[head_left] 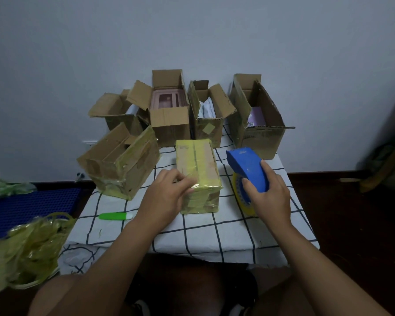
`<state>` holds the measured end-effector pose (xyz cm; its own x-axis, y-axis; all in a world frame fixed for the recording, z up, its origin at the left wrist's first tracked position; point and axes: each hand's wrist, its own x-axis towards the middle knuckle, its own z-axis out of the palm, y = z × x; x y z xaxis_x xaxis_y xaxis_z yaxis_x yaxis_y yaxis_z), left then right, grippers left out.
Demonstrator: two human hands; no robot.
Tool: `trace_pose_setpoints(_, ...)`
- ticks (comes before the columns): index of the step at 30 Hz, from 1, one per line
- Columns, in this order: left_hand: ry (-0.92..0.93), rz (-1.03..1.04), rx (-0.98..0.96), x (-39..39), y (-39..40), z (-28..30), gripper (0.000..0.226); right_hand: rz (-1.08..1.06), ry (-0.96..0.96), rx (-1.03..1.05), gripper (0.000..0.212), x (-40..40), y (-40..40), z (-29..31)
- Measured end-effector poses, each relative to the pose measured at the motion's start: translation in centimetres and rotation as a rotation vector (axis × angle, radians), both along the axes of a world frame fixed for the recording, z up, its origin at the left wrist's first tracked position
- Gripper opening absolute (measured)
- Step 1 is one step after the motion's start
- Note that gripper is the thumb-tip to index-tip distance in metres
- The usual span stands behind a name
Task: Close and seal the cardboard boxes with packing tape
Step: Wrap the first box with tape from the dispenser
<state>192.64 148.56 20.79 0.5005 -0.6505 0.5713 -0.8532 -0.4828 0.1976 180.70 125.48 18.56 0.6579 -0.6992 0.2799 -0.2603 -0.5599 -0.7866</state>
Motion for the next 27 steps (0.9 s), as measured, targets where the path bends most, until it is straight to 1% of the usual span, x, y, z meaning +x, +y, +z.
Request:
trace_pose_setpoints(3, -0.044, 0.003, 0.01, 0.2, 0.1, 0.2, 0.031, 0.005, -0.002, 0.001, 0.07, 0.0, -0.1, 0.0)
trace_pose_setpoints(6, -0.024, -0.025, 0.089, 0.4, 0.0, 0.9, 0.028, 0.006, -0.003, -0.005, 0.07, 0.0, -0.1, -0.1)
trace_pose_setpoints(9, -0.01, -0.025, 0.164, -0.1, -0.8, 0.9, 0.035, 0.003, -0.002, -0.003, 0.07, 0.0, 0.0, 0.0)
trace_pose_setpoints(11, -0.027, 0.001, 0.148, -0.4, -1.4, 0.7, 0.037, -0.001, -0.004, 0.005, 0.07, -0.1, 0.2, 0.0)
trace_pose_setpoints(16, -0.12, -0.021, 0.105, -0.2, -1.7, -0.5, 0.024, -0.014, -0.004, 0.024, 0.071, -0.3, 0.2, 0.2)
trace_pose_setpoints(18, -0.085, -0.034, 0.13, 0.2, -0.9, -0.4, 0.025, -0.013, -0.01, 0.029, 0.072, -0.3, 0.3, 0.3)
trace_pose_setpoints(19, -0.047, -0.02, 0.158, -0.1, -0.6, 0.0, 0.029, -0.011, -0.014, 0.033, 0.072, -0.3, 0.4, 0.2)
trace_pose_setpoints(20, -0.004, 0.011, 0.19, -0.6, -0.5, 0.4, 0.037, -0.009, -0.017, 0.035, 0.072, -0.3, 0.3, 0.1)
trace_pose_setpoints(22, 0.055, 0.118, 0.268, -1.7, -1.2, 1.2, 0.066, -0.013, -0.018, 0.029, 0.072, -0.4, 0.3, 0.0)
trace_pose_setpoints(23, 0.044, 0.171, 0.309, -2.3, -1.8, 1.6, 0.071, -0.016, -0.018, 0.026, 0.072, -0.4, 0.3, 0.0)
trace_pose_setpoints(24, 0.019, 0.206, 0.335, -2.6, -2.4, 1.7, 0.067, -0.018, -0.022, 0.031, 0.071, -0.4, 0.3, 0.1)
trace_pose_setpoints(25, -0.005, 0.229, 0.327, -2.6, -2.8, 1.9, 0.058, -0.019, -0.032, 0.044, 0.071, -0.4, 0.4, 0.2)
trace_pose_setpoints(27, 0.006, 0.244, 0.271, -2.3, -2.8, 2.1, 0.041, -0.033, -0.089, 0.111, 0.069, -0.5, 0.4, 0.4)
